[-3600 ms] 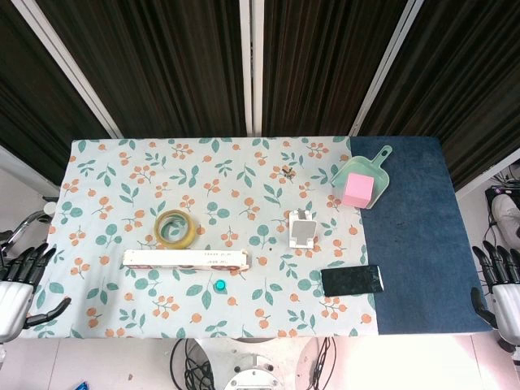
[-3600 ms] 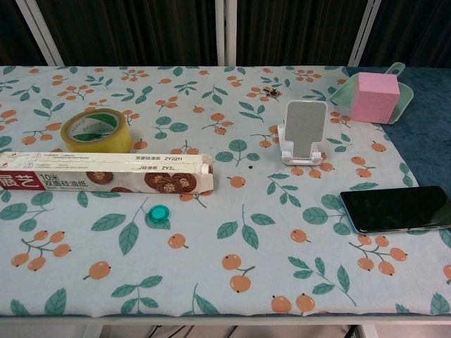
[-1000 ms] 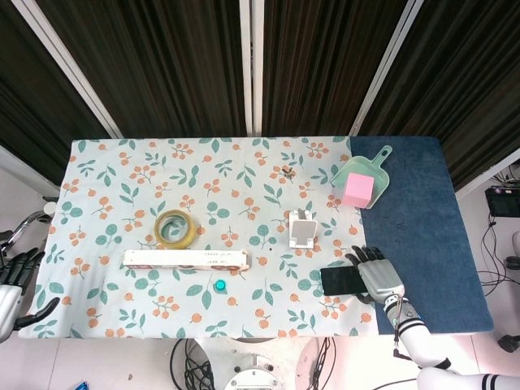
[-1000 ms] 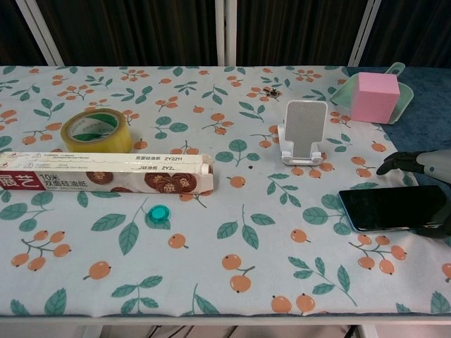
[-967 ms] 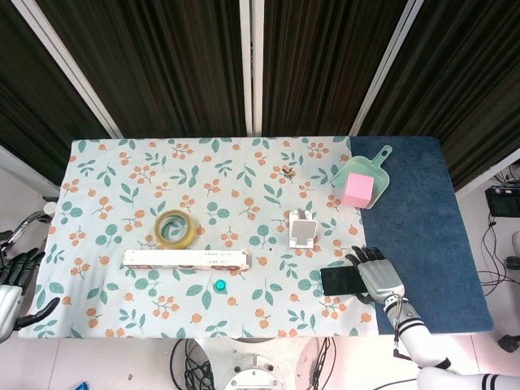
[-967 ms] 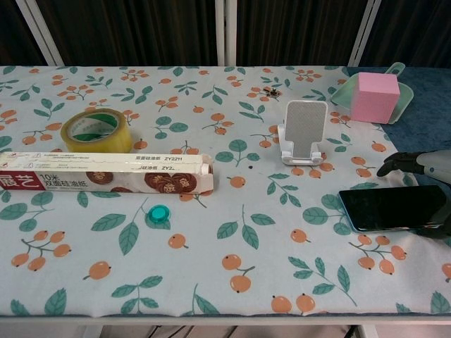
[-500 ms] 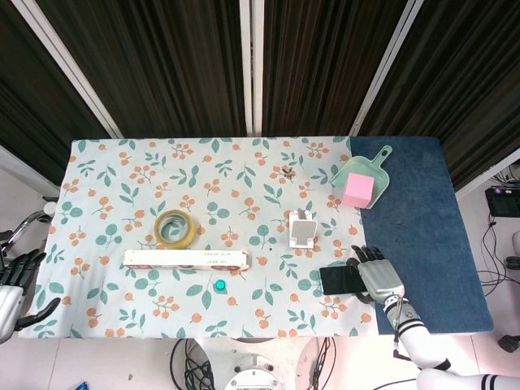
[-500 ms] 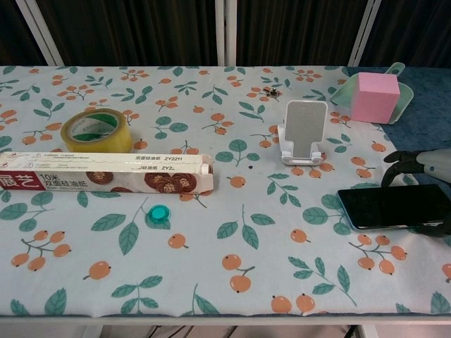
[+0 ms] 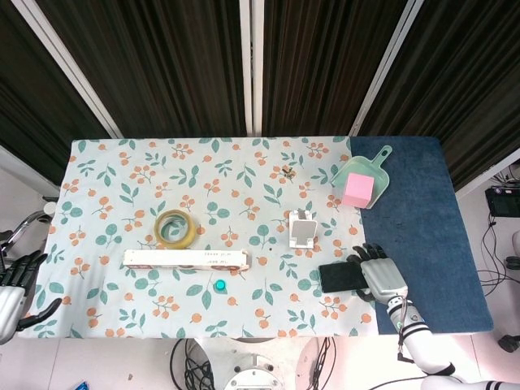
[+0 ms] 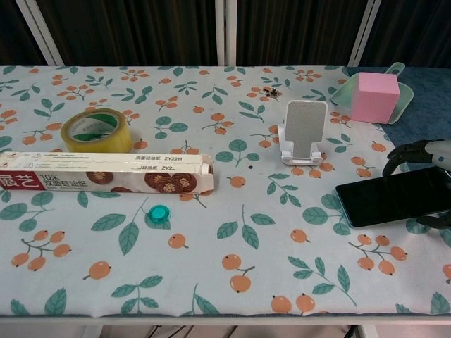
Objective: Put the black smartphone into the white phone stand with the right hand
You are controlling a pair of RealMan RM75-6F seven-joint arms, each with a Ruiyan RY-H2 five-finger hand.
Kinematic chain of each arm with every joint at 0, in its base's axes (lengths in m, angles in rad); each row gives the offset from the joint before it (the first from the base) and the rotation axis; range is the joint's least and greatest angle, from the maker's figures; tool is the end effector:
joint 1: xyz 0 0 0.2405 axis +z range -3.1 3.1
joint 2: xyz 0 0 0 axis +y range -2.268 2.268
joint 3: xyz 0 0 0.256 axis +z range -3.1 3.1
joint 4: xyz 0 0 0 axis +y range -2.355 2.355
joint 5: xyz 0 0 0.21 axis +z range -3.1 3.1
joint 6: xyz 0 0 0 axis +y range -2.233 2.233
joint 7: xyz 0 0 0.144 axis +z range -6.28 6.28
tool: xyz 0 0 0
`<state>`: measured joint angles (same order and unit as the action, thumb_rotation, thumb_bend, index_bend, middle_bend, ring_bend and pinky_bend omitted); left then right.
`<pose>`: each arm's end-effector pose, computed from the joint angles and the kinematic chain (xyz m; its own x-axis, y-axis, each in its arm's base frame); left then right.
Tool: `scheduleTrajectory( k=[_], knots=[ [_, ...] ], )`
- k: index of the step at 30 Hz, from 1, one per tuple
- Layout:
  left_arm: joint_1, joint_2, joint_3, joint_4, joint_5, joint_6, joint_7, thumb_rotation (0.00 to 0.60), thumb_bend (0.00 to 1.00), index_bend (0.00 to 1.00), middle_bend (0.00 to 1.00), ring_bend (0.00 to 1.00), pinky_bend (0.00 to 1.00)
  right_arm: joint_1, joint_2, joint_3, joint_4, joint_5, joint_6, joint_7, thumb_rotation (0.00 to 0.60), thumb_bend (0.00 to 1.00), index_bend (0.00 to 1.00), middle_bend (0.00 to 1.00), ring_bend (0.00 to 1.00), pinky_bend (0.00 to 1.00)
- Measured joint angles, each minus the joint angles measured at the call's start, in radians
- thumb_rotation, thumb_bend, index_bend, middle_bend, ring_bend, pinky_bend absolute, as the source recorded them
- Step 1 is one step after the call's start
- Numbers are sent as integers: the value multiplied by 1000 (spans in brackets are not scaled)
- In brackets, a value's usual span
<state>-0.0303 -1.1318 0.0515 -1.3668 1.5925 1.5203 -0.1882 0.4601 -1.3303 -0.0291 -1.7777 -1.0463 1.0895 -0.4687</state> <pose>-0.3583 0.1435 0.1671 0.4407 0.0916 0.8930 0.8977 -0.0399 -0.4389 -0.2436 -0.2348 0.0241 0.4546 -0.4522 0.7673 -0.8869 -0.1499 0.4371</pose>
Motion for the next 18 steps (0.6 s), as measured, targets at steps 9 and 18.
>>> scheduleTrajectory(
  k=[9,18],
  knots=[
    [1,-3,2,1,-1,-5,-6,0,142,52,42,66,200,-9,-2,1,9,-36,5,13,600,330,753,379,349,336],
    [6,-2,1,4,-2,0,-13,0,142,53,42,66,200,-21,14,10,0,-75,31,25,600,367,768,488,476,372]
  ],
)
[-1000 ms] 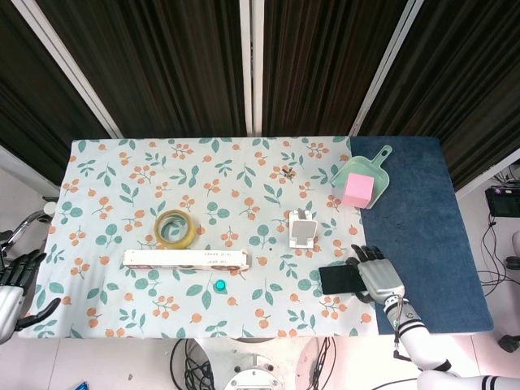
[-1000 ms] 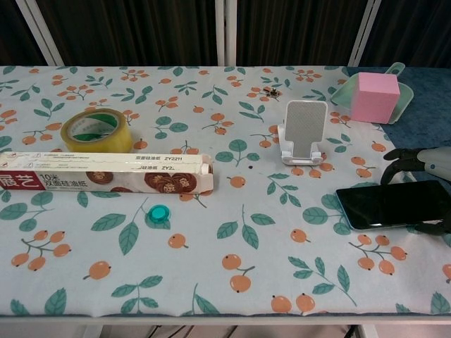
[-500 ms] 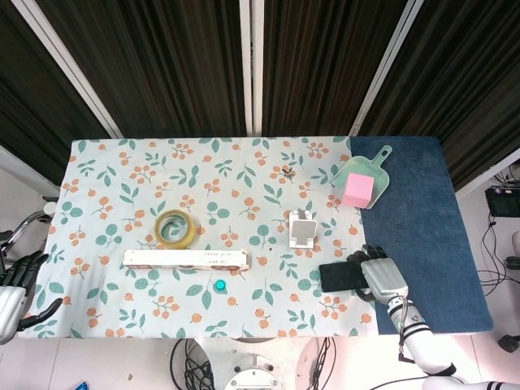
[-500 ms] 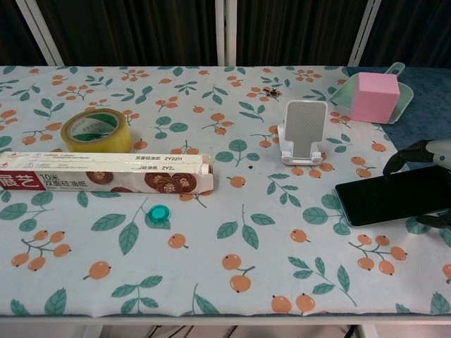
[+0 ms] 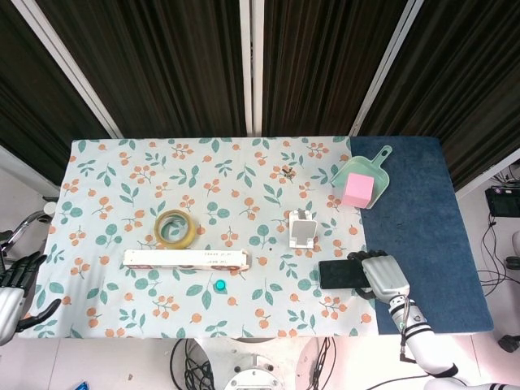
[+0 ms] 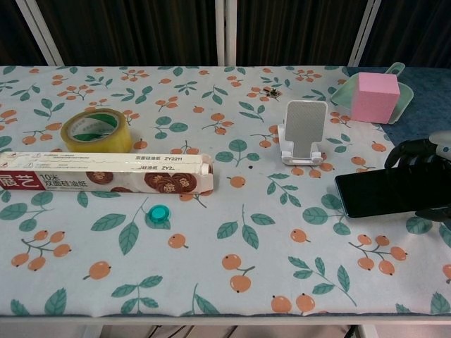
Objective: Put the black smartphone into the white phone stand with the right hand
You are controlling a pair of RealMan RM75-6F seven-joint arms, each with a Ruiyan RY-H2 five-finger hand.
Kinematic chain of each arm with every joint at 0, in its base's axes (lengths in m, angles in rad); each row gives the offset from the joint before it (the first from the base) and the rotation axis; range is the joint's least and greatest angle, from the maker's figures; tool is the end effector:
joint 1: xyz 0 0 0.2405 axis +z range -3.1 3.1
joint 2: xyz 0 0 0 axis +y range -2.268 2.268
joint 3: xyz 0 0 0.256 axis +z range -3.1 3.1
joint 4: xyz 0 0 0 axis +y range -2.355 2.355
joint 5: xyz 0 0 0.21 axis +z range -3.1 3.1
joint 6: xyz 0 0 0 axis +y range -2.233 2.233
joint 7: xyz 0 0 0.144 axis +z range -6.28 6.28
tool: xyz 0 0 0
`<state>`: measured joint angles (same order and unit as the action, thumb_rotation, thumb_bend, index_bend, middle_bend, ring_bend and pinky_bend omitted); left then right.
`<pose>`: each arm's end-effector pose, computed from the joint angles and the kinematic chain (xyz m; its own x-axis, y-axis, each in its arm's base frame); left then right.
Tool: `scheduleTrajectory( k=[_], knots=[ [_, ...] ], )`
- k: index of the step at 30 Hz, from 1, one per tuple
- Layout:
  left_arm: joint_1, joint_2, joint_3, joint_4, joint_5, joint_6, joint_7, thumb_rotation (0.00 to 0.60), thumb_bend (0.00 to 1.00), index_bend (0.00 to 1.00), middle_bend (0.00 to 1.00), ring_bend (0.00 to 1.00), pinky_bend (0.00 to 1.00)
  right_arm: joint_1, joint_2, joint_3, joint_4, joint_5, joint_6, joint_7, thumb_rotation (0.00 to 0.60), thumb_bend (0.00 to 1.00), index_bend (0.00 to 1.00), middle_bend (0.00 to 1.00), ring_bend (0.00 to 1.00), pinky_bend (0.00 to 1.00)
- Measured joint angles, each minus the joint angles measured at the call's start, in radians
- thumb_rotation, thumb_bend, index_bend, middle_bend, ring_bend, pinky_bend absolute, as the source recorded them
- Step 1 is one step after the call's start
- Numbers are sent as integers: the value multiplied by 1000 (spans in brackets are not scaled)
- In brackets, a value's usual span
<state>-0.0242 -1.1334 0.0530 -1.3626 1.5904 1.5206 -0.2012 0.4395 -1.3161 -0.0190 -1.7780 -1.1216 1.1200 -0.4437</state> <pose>-0.3601 0.1411 0.1671 0.4306 0.0955 0.8975 0.9024 -0.0314 -0.4297 -0.2399 -0.2359 0.0331 0.4645 -0.3968 0.7917 -0.8849 -0.1730 0.4325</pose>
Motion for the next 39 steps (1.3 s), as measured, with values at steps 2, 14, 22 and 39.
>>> scheduleTrajectory(
  k=[2,14,22,39],
  knots=[
    [1,0,0,0,0,1,0,0,142,53,42,66,200,-5,15,2,-8,-20,16,6,600,369,768,489,476,372],
    [-4,-4,-5,-4,6,3,-5,0,142,53,42,67,200,-15,179,59,-8,-293,168,45,600,371,773,491,477,349],
    [-5,-8,-10,-16,4,5,4,0,142,52,42,67,200,71,254,86,143,-573,189,-105,600,346,762,455,477,211],
    [-13,-29,-15,-23,-16,-23,32,0,143,52,42,66,200,389,298,-10,556,-1139,157,55,600,347,714,453,477,127]
  ],
)
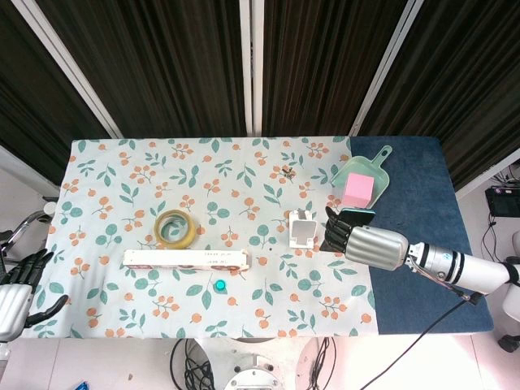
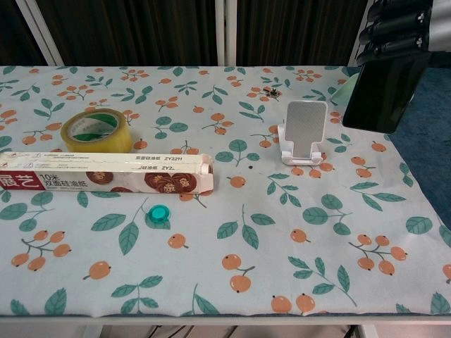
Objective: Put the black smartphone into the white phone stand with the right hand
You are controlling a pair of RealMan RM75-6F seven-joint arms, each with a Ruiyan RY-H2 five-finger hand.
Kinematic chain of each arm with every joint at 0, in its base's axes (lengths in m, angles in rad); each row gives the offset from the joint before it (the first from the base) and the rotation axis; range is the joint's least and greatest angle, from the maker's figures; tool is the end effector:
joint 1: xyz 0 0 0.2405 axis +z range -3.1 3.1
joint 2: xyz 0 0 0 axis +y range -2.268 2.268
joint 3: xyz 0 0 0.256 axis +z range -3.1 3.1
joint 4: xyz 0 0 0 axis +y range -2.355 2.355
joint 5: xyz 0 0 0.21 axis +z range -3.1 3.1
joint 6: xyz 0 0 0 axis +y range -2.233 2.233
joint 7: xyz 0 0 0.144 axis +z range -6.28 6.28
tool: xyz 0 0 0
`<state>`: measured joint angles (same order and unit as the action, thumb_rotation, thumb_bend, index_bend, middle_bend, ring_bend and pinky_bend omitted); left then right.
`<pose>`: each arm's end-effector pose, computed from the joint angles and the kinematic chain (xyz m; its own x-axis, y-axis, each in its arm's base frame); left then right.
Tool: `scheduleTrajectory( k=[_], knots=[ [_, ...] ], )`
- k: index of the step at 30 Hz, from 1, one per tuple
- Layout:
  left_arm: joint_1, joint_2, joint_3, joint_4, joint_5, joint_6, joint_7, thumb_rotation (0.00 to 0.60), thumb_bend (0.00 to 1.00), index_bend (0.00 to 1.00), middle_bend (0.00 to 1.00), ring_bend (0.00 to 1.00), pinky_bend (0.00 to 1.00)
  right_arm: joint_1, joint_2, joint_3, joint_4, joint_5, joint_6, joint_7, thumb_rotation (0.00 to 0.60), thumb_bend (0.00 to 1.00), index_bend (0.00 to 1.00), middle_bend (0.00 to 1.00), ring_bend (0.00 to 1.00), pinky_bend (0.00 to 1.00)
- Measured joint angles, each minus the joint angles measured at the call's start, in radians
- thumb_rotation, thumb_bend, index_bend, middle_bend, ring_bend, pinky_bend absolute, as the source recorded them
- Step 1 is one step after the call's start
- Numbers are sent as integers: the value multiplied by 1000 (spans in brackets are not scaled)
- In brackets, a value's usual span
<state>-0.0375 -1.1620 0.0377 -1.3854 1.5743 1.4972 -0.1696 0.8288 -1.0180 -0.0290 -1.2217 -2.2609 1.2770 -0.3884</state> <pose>-0.3547 0.1487 0.1544 0.4131 0.0952 0.9057 0.9105 -0.0258 -0.4126 -0.1723 -0.3338 0.1475 0.6528 0.7341 0.1870 0.4237 -0.5585 0.7131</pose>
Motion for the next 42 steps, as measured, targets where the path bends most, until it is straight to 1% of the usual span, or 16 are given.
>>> scheduleTrajectory(
  k=[3,6,13,21,27,33,42],
  knots=[
    [-2,-4,-2,-3,-1,0,9,0,143,53,42,66,200,47,-19,-14,58,-29,0,40,600,347,707,441,476,98],
    [-3,-7,-4,-6,-2,0,14,0,143,53,42,66,200,80,-46,-21,89,-38,-17,59,600,346,707,437,472,90],
    [1,1,0,-8,1,4,8,0,143,52,42,67,200,117,-99,-25,118,-23,-70,68,600,346,707,448,465,79],
    [7,8,7,2,3,6,-16,0,149,52,42,67,200,126,-154,-15,78,48,-172,3,600,345,707,460,463,86],
    [14,6,10,18,4,14,-30,0,149,52,42,66,200,139,-193,-6,63,88,-224,-48,600,344,705,457,459,81],
    [18,5,10,29,5,20,-41,0,150,52,42,66,200,149,-215,2,48,118,-251,-84,600,343,704,450,449,73],
    [16,4,10,36,7,17,-52,0,150,53,42,67,200,154,-240,-3,42,148,-287,-137,600,344,702,446,440,66]
  ],
)
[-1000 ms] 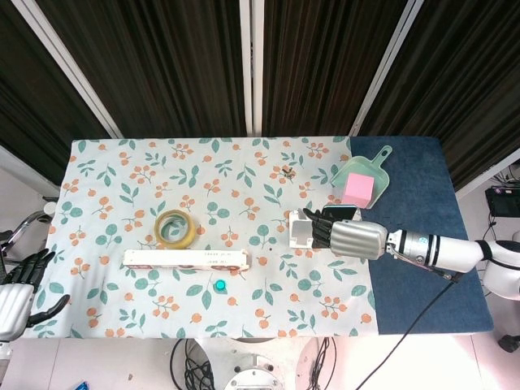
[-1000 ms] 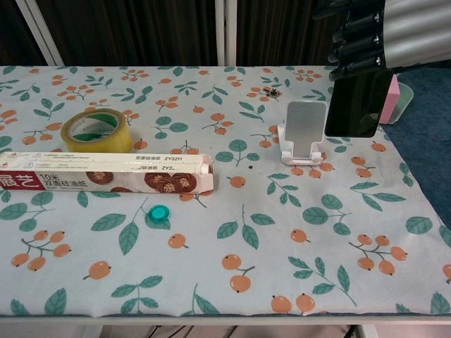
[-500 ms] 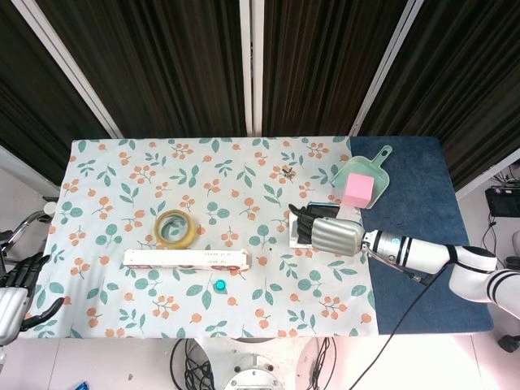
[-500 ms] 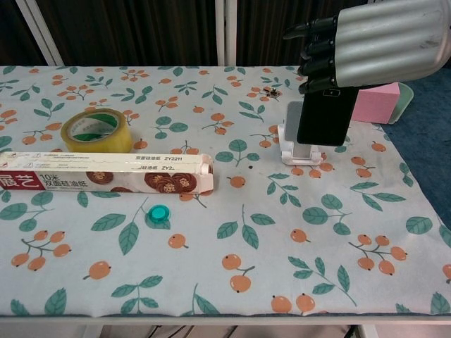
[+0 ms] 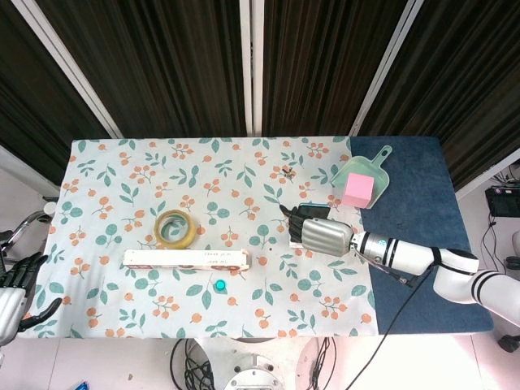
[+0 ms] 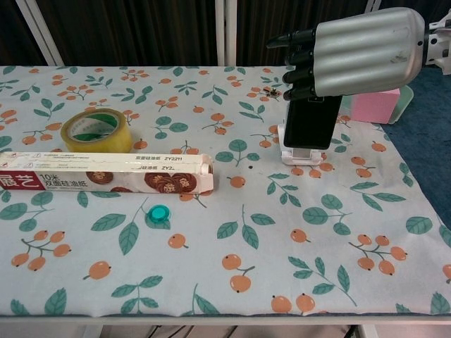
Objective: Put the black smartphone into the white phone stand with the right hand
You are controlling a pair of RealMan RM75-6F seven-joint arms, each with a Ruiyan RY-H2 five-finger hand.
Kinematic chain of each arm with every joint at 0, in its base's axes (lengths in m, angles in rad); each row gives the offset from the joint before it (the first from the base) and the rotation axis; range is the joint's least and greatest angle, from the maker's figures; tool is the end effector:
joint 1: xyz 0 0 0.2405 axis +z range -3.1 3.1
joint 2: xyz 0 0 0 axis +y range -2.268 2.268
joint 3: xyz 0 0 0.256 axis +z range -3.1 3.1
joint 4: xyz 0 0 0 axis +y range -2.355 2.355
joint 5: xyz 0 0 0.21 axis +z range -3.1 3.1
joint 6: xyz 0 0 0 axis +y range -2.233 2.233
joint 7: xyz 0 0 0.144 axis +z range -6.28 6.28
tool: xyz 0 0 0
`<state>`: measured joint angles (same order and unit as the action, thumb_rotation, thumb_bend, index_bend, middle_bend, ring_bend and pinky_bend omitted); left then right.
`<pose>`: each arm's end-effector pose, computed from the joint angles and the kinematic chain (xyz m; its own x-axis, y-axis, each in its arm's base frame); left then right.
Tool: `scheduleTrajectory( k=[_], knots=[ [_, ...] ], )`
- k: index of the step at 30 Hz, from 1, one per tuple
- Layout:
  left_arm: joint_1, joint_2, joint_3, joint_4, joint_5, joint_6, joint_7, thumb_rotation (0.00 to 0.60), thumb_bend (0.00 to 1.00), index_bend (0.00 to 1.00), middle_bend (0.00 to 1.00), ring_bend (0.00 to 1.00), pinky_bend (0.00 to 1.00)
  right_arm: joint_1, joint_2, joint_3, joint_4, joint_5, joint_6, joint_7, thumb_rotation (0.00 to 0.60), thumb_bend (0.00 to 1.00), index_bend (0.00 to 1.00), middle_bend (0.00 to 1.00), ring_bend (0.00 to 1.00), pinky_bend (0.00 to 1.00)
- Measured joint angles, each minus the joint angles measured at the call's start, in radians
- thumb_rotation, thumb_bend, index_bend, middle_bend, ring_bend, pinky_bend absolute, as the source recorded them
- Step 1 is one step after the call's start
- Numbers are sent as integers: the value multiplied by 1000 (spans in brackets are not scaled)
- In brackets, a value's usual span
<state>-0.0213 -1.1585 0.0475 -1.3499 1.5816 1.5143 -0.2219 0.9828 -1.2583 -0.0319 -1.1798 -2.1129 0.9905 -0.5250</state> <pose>-0.3621 0.1412 0.1603 0.4000 0.0963 0.9115 0.9163 -0.0176 -0.4002 -0.1350 -0.3716 0.0557 0.6779 0.7268 0.1111 0.4765 -0.5493 0.6865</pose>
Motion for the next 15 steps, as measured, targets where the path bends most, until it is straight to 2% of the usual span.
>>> scheduleTrajectory(
  k=[15],
  knots=[
    [1,-8,-2,8,-1,2,-10,0,150,53,42,66,200,-3,-18,-12,-8,41,-21,-44,600,343,698,438,432,64]
  ],
)
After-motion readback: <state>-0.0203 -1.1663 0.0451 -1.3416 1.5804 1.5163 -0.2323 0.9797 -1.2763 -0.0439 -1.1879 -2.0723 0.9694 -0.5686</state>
